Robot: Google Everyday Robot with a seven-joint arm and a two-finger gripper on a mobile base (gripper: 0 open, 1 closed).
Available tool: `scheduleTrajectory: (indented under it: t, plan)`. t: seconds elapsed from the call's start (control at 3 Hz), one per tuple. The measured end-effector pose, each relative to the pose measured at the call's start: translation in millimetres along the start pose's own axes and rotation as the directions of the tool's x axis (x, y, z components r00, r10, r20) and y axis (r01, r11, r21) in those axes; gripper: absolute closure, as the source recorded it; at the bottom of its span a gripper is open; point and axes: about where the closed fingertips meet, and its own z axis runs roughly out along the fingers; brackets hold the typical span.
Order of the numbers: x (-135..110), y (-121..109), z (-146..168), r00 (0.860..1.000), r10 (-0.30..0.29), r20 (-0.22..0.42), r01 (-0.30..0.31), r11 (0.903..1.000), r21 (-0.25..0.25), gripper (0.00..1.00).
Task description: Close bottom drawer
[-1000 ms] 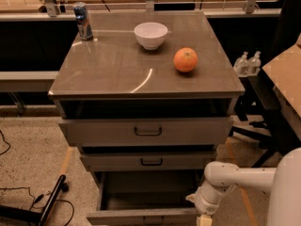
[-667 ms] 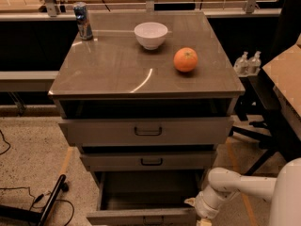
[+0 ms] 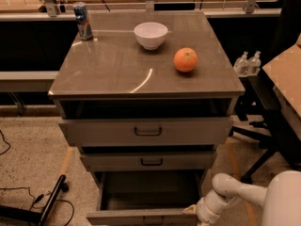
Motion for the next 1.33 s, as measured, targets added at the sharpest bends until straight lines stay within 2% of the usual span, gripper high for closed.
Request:
scheduleTrajectory:
  t: [0.33, 0.67, 1.0, 1.33]
  plan:
    - [8.0, 4.1, 4.2, 0.999, -0.005, 0.048, 0.006, 0.9996, -0.027, 0.39]
    - [7.2, 4.8, 2.9, 0.999, -0.005, 0.049, 0.006, 0.9996, -0.027, 0.62]
    - [9.7, 7.7, 2.3, 0.994, -0.038, 0.105, 0.042, 0.9984, -0.038, 0.86]
    - [13.2, 9.1, 5.5, 0.989, -0.059, 0.133, 0.066, 0.9965, -0.050, 1.00]
